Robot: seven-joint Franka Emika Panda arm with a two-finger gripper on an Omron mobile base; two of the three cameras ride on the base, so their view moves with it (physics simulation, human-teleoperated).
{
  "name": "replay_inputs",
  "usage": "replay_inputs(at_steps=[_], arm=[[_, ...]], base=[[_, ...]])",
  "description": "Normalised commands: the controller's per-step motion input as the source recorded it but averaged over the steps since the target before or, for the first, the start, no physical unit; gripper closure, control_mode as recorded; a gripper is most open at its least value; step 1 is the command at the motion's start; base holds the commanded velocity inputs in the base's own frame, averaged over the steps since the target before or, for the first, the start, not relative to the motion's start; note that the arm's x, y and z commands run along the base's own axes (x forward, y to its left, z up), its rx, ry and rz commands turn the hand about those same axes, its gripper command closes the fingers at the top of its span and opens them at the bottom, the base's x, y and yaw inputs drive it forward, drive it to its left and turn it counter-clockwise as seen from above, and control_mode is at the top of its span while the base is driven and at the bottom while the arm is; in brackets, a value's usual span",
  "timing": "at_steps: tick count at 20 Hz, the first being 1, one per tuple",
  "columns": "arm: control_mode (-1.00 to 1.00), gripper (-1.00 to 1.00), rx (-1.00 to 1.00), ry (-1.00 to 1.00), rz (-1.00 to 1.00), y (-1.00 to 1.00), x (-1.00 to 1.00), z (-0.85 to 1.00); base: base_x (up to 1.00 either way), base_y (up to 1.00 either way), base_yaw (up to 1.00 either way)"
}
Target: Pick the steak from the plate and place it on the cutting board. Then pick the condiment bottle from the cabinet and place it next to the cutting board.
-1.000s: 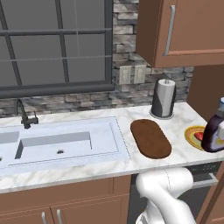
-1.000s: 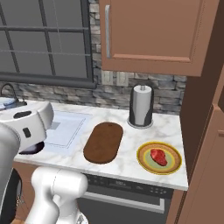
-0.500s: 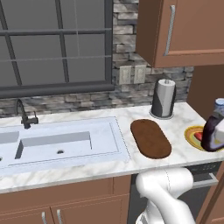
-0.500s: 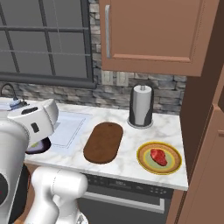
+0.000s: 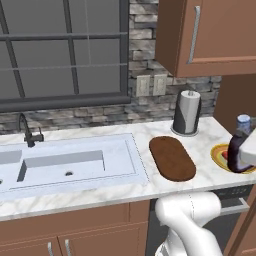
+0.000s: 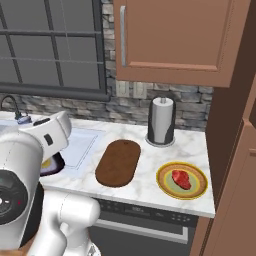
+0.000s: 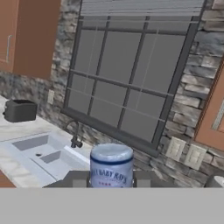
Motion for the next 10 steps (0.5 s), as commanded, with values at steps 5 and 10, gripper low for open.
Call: replay_inputs(at_steps=[5,10], arm=[[-1.00,1.00,0.00,-0.14,0.00,0.22,0.23,-0.64],[-1.00,1.00,0.01,-0.14,0.00,0.24,0.23,-0.64]], base=[[0.00,0.00,0.00],[0.00,0.00,0.00]])
